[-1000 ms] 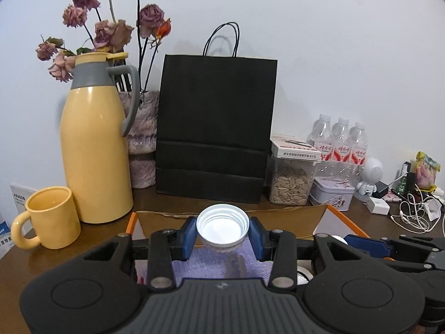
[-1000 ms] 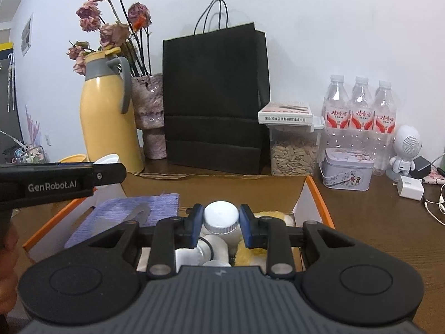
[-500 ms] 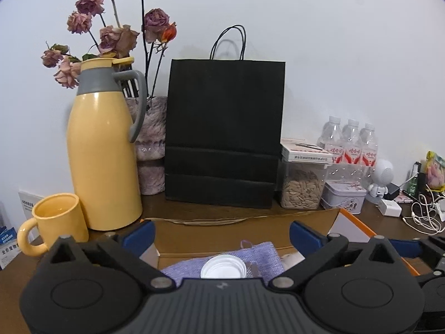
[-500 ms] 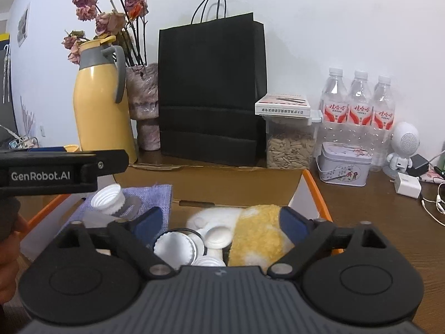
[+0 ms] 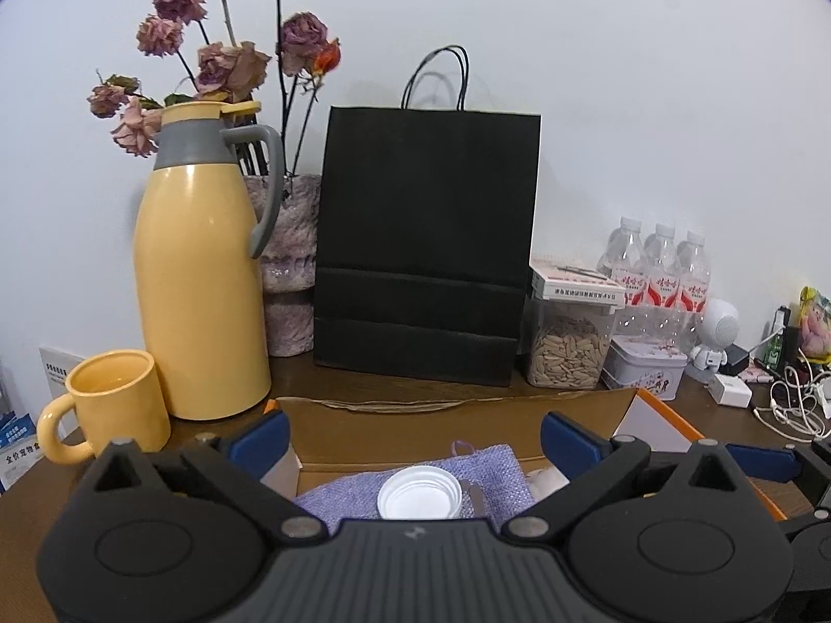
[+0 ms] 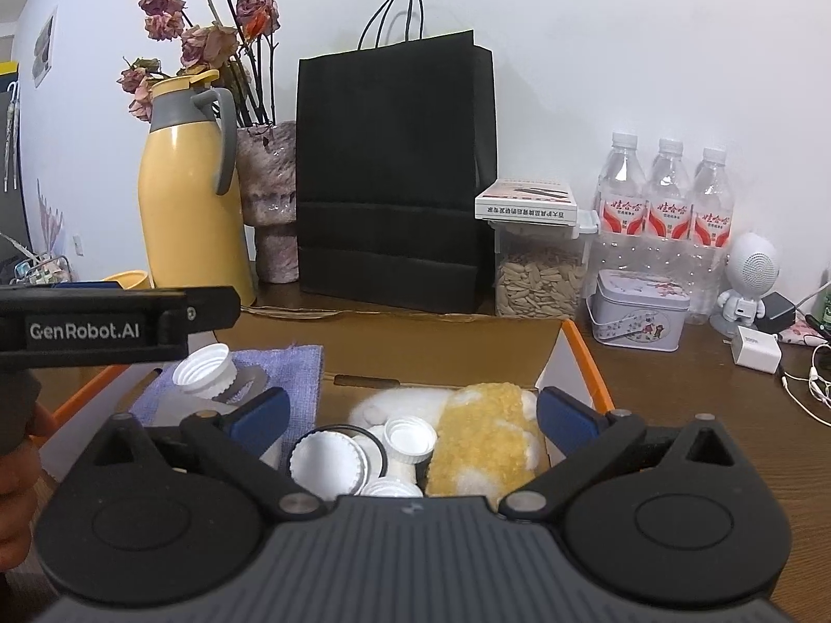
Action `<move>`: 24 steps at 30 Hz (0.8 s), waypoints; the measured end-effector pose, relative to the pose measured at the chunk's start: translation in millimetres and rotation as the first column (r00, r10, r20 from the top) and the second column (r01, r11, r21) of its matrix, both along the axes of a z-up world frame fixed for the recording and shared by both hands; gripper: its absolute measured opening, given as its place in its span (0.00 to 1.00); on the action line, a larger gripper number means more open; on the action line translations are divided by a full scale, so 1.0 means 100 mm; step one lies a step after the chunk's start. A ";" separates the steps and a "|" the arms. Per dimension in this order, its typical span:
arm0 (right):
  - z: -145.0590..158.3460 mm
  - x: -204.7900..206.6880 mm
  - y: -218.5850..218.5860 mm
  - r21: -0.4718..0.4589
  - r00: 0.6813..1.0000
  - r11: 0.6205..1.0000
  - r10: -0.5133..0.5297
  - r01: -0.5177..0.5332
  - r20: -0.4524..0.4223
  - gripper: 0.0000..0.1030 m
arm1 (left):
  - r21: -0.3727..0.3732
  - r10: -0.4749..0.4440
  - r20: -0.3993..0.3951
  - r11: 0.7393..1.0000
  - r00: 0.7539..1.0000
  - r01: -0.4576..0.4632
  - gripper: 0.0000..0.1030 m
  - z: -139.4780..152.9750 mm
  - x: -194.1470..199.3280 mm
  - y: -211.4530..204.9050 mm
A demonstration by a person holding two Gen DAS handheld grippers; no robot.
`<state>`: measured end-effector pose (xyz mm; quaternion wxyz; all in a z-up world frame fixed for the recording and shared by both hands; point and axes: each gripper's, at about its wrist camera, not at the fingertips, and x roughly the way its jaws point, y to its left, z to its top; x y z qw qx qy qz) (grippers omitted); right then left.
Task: Organize objects
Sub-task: 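Carry both white caps into the box and open both tools, then withdraw both tools from the box toward the beige block and orange item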
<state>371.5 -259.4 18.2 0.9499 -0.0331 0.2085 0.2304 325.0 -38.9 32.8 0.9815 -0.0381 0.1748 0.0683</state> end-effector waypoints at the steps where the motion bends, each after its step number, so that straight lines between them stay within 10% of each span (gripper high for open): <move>1: 0.00 -0.02 -0.01 0.000 1.000 1.000 0.000 0.000 0.002 1.00 | 0.001 0.000 0.003 1.000 1.000 0.000 1.00 0.01 -0.03 0.00; 24: -0.09 -0.87 -0.32 -0.038 0.999 0.999 -0.009 0.010 0.032 1.00 | 0.004 -0.019 -0.035 1.000 0.999 0.019 1.00 -0.15 -0.98 -0.13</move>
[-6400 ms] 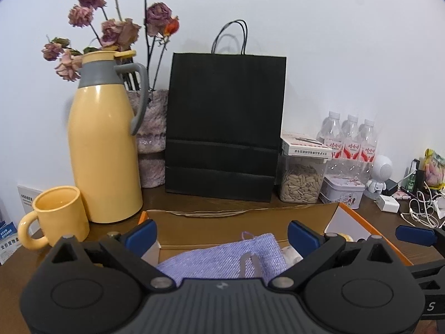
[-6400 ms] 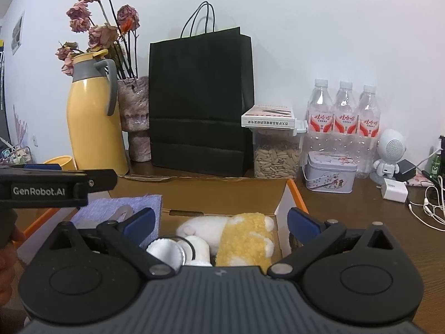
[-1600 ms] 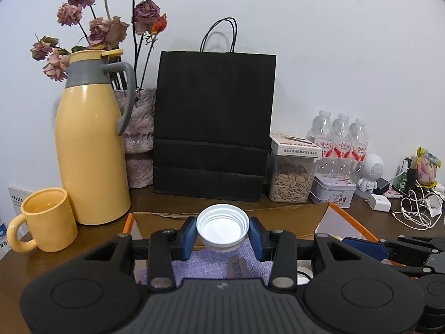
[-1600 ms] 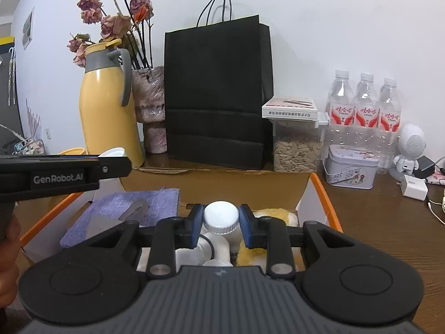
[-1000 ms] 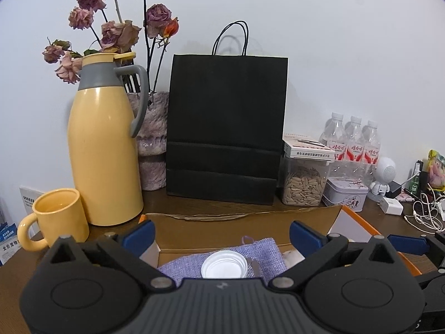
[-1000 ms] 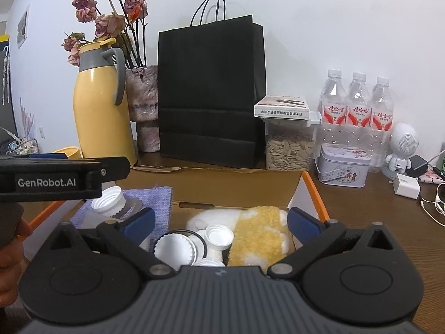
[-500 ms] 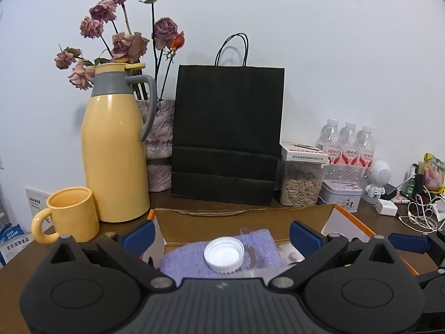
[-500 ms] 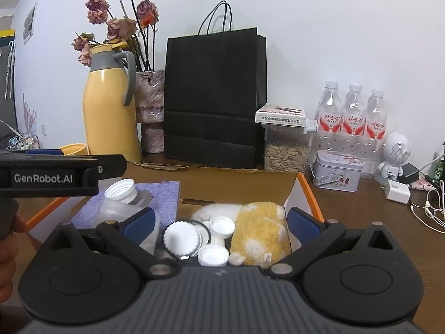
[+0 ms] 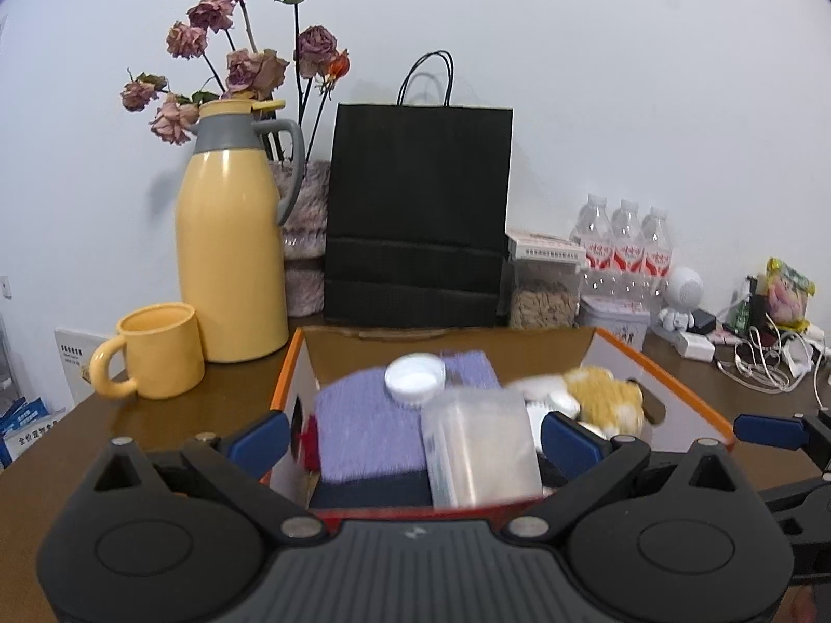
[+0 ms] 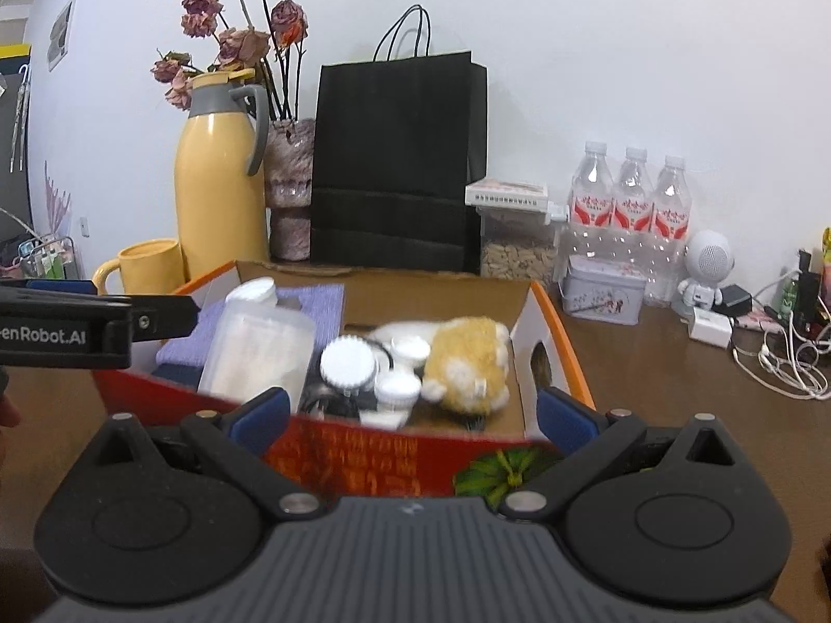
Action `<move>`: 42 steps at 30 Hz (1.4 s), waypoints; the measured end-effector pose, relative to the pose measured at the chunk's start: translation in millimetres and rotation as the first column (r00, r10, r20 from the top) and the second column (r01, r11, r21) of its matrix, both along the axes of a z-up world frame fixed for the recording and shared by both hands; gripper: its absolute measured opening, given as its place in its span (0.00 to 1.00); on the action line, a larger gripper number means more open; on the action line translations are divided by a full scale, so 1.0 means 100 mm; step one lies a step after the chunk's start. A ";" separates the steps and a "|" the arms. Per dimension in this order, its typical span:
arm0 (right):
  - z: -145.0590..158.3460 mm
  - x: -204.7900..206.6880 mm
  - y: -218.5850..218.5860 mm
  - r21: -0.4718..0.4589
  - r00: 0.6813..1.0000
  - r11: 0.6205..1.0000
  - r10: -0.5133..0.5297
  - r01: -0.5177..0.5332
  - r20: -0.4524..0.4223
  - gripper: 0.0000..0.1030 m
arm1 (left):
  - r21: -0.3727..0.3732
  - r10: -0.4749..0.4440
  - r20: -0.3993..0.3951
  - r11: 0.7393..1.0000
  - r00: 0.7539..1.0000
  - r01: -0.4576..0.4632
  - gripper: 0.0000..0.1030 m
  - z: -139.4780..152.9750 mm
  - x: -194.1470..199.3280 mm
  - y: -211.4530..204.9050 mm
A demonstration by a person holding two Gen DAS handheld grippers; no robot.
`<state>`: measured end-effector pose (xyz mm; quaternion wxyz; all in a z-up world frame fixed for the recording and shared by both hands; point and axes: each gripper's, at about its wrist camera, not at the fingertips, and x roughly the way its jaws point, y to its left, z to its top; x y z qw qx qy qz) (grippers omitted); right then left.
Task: Organize objects
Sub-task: 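Withdraw both tools from the box toward the beige block and orange item, then grasp the small beige block with the left tool while the right tool grasps the orange item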
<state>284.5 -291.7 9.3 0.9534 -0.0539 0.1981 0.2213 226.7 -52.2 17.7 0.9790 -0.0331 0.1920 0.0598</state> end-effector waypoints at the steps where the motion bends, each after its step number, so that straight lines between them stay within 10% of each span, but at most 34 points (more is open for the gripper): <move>1: -0.02 -0.02 -0.02 -0.001 1.000 1.000 0.000 0.000 -0.006 1.00 | -0.003 0.001 -0.009 1.000 1.000 -0.001 1.00 -0.02 -0.03 0.00; 33: -0.38 -0.08 -0.45 -0.038 0.983 0.993 -0.119 0.114 -0.143 1.00 | 0.013 0.045 -0.283 0.999 0.958 -0.043 0.96 -0.66 0.14 -0.49; 39: -0.40 -0.08 -0.44 -0.047 0.982 0.992 -0.120 0.114 -0.144 1.00 | -0.027 0.000 -0.264 1.000 0.964 -0.007 0.74 -0.65 0.11 -0.51; 42: -0.41 -0.07 -0.43 -0.053 0.982 0.992 -0.121 0.115 -0.148 1.00 | -0.071 -0.095 -0.244 0.994 0.965 0.080 0.34 -0.64 0.07 -0.54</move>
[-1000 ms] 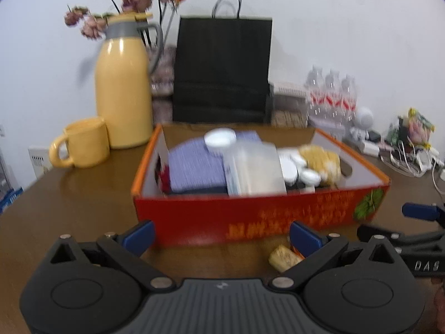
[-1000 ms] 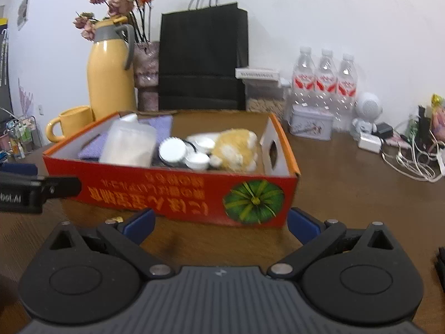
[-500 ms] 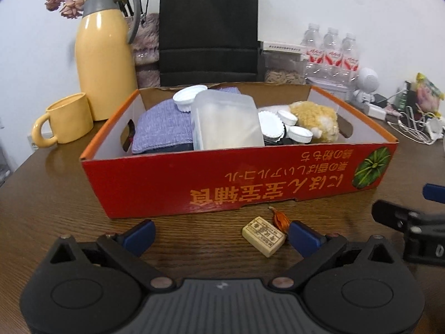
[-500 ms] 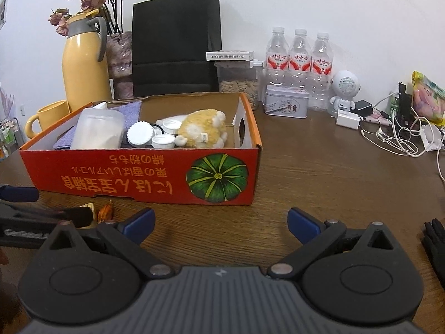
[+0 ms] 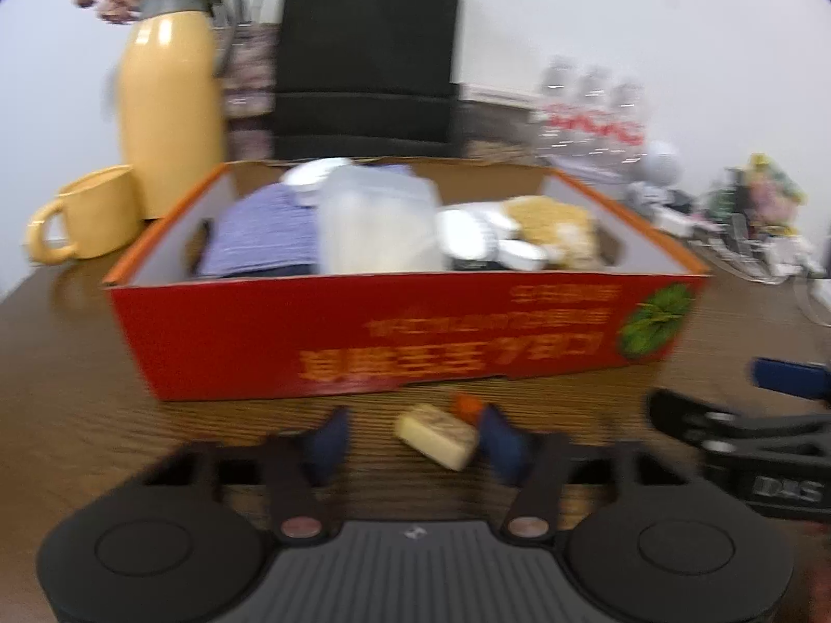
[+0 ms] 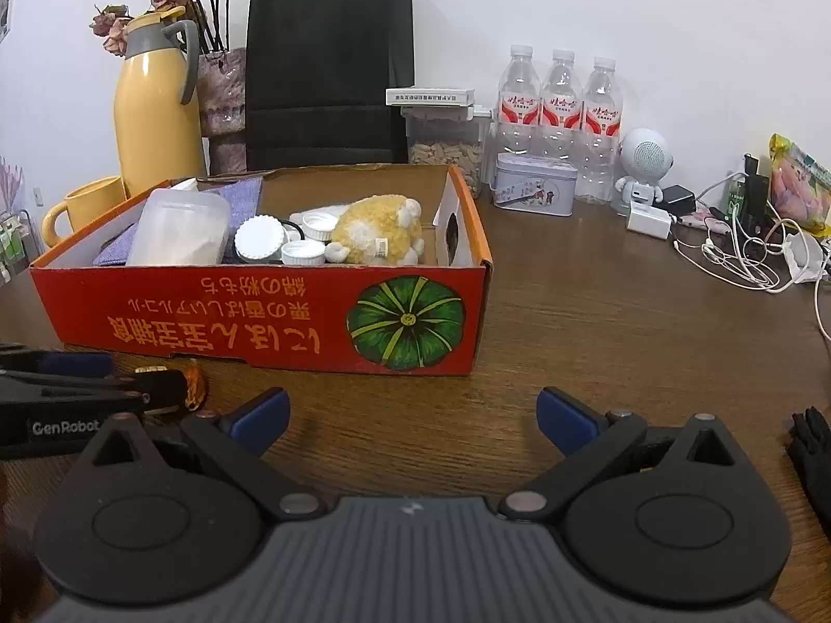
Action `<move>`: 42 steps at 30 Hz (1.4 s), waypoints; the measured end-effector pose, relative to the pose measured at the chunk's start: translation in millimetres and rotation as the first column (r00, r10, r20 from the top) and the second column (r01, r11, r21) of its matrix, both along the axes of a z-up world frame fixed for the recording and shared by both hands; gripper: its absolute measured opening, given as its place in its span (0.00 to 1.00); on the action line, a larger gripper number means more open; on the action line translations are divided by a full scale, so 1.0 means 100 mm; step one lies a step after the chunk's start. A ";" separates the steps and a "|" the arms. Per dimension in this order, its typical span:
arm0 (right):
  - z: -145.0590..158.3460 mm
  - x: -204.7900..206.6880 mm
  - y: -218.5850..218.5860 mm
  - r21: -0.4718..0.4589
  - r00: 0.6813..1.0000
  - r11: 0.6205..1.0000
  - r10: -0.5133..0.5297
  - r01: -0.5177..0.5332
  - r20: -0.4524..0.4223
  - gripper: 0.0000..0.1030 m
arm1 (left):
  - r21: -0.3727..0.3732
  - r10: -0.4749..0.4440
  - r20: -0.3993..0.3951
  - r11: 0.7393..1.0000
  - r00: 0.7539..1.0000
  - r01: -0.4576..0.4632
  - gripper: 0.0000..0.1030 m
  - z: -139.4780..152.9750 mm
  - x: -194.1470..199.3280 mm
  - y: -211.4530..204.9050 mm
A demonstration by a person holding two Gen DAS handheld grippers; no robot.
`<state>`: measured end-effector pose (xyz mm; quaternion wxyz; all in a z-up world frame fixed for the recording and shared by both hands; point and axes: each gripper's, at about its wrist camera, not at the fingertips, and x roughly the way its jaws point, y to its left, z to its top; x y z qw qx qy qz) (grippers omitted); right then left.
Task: Organize objects
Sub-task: 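Grasp the small beige block with the left tool while the right tool grasps the orange item, then carry the beige block and orange item into the box and open both tools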
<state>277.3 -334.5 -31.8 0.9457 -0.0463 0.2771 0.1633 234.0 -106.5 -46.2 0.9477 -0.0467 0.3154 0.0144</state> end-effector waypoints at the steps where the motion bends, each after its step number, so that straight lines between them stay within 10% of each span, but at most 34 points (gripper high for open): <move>1: 0.00 0.00 0.00 0.000 1.000 1.000 0.000 0.000 -0.002 1.00 | 0.004 -0.010 0.007 1.000 1.000 0.010 0.32 0.01 -0.01 -0.02; 19: 0.01 -0.16 0.36 0.036 0.983 0.983 0.180 -0.181 0.024 0.97 | -0.028 0.035 0.077 0.999 0.996 -0.033 0.31 0.09 -0.35 0.52; 25: -0.02 -0.15 0.84 -0.021 0.969 0.969 0.248 -0.248 -0.006 0.66 | -0.039 0.056 0.090 0.998 0.994 -0.052 0.31 0.09 -0.42 0.72; 30: -0.08 -0.05 1.03 -0.019 0.961 0.963 0.268 -0.270 -0.067 0.14 | -0.058 0.049 0.096 0.997 0.994 -0.044 0.31 0.10 -0.44 0.79; 42: 0.22 -0.31 0.91 0.036 0.967 0.967 0.249 -0.251 0.059 0.13 | -0.048 0.024 0.162 0.999 0.986 -0.016 0.31 0.33 -0.53 0.75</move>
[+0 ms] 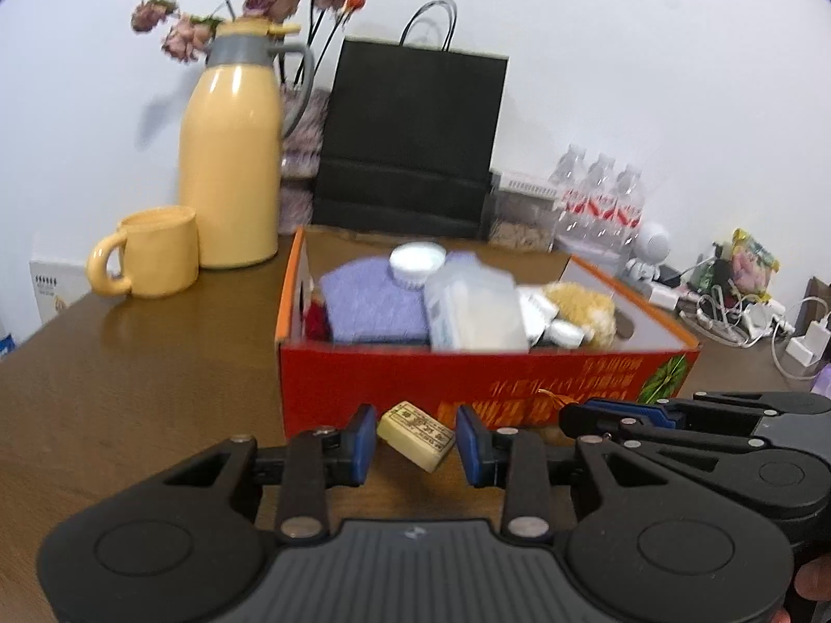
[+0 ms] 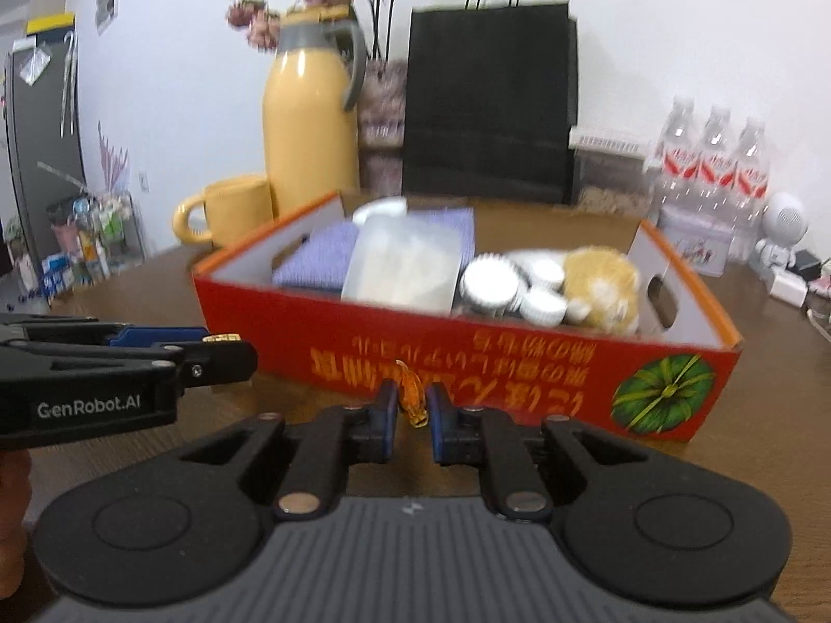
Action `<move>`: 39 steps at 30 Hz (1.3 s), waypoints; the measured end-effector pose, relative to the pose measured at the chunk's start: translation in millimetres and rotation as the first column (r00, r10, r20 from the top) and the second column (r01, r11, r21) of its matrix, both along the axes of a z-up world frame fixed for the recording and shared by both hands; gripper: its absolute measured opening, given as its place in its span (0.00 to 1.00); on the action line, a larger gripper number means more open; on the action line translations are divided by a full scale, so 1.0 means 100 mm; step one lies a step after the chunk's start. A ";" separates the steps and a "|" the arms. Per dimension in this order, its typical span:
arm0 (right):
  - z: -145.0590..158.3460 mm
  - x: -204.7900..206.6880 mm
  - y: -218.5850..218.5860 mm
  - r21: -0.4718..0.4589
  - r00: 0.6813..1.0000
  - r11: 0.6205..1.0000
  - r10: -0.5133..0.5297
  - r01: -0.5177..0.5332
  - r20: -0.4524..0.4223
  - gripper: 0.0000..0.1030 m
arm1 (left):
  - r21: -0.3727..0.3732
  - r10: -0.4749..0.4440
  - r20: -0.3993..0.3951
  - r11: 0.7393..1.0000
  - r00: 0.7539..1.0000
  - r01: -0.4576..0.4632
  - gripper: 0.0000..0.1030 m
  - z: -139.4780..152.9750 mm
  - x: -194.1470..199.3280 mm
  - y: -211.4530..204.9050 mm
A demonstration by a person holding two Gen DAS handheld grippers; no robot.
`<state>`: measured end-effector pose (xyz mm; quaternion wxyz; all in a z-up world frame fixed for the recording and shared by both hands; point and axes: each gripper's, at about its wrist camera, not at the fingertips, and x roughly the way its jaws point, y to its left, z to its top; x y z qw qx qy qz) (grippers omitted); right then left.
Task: Organize objects
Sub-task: 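Carry the beige block and orange item into the box and open both tools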
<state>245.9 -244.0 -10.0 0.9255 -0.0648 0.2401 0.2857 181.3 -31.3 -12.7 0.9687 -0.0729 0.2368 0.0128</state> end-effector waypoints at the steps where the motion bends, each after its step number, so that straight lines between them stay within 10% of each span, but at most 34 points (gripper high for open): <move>1: 0.04 0.00 -0.02 0.009 1.000 1.000 -0.004 0.004 0.011 0.13 | 0.002 -0.002 0.014 1.000 1.000 0.002 0.31 0.05 0.00 -0.01; 14: 0.43 0.28 -0.15 0.069 0.995 0.997 -0.053 0.047 0.088 0.13 | 0.029 -0.018 0.123 0.999 0.992 0.014 0.31 0.52 0.38 -0.21; 39: 0.30 1.16 -0.07 0.071 0.991 0.992 -0.114 0.109 0.070 0.13 | 0.065 0.009 0.137 0.998 0.991 -0.019 0.31 0.48 1.48 -0.17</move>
